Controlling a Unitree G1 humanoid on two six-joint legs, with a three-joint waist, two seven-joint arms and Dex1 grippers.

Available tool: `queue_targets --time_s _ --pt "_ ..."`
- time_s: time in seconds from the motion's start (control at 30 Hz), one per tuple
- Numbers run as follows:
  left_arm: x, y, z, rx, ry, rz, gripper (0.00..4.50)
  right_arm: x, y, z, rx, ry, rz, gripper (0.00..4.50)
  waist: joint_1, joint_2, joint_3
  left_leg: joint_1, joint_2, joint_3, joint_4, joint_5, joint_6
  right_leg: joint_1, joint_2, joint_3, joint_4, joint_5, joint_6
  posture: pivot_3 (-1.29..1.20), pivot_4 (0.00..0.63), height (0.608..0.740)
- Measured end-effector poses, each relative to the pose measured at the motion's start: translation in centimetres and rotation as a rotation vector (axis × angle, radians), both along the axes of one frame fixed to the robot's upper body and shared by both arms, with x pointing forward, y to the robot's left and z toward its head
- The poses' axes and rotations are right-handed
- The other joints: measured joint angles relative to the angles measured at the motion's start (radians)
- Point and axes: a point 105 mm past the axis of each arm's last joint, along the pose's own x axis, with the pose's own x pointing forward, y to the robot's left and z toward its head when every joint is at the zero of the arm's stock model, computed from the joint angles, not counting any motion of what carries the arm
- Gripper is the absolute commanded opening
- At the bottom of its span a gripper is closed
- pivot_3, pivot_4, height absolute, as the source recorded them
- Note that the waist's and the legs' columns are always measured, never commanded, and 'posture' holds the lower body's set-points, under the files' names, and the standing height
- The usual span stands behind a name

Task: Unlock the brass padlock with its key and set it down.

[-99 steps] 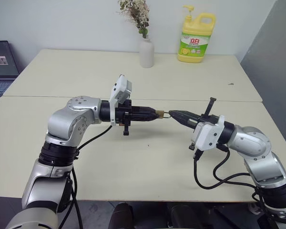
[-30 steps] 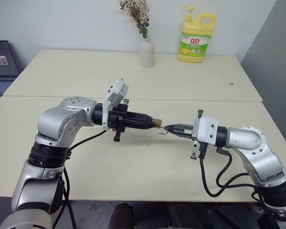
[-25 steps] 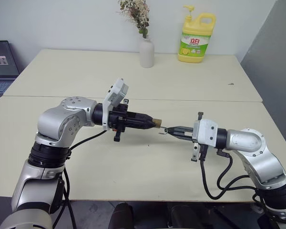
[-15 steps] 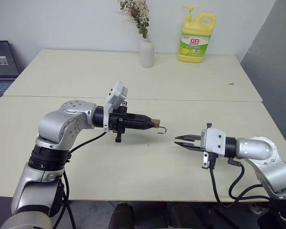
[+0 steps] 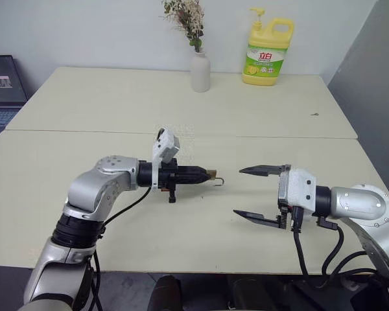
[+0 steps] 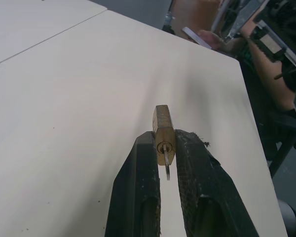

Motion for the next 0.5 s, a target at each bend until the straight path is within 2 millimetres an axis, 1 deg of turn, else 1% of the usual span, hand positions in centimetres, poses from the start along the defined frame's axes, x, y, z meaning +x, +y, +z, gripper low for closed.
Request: queue_targets --time_s 0.2,0.27,0.33,0.5 --pt "-0.3 0.0 -1.8 0.032 0.060 0.020 0.15 0.0 0.4 -1.4 -0.077 0.020 -0.002 4.50 -0.001 0.000 0.000 0.000 0.000 0.000 0.000 0.000 0.000 0.000 0.000 0.000 0.000 0.000 0.000 0.00 0.150 0.740" --pt "-0.4 0.1 -2.2 0.034 0.071 0.026 0.15 0.3 0.1 -1.8 -0.103 0.016 -0.017 4.50 -0.001 0.000 0.000 0.000 0.000 0.000 0.000 0.000 0.000 0.000 0.000 0.000 0.000 0.000 0.000 0.00 0.150 0.740" --pt "-0.5 0.3 -2.7 0.039 0.088 0.033 0.15 1.0 -0.4 -2.4 -0.132 0.019 -0.058 4.50 -0.001 0.000 0.000 0.000 0.000 0.000 0.000 0.000 0.000 0.000 0.000 0.000 0.000 0.000 0.000 0.00 0.150 0.740" --pt "-0.5 0.6 -3.5 0.050 0.128 0.047 0.15 1.5 -0.7 -2.3 -0.143 0.005 -0.081 4.50 -0.001 0.000 0.000 0.000 0.000 0.000 0.000 0.000 0.000 0.000 0.000 0.000 0.000 0.000 0.000 0.00 0.150 0.740"
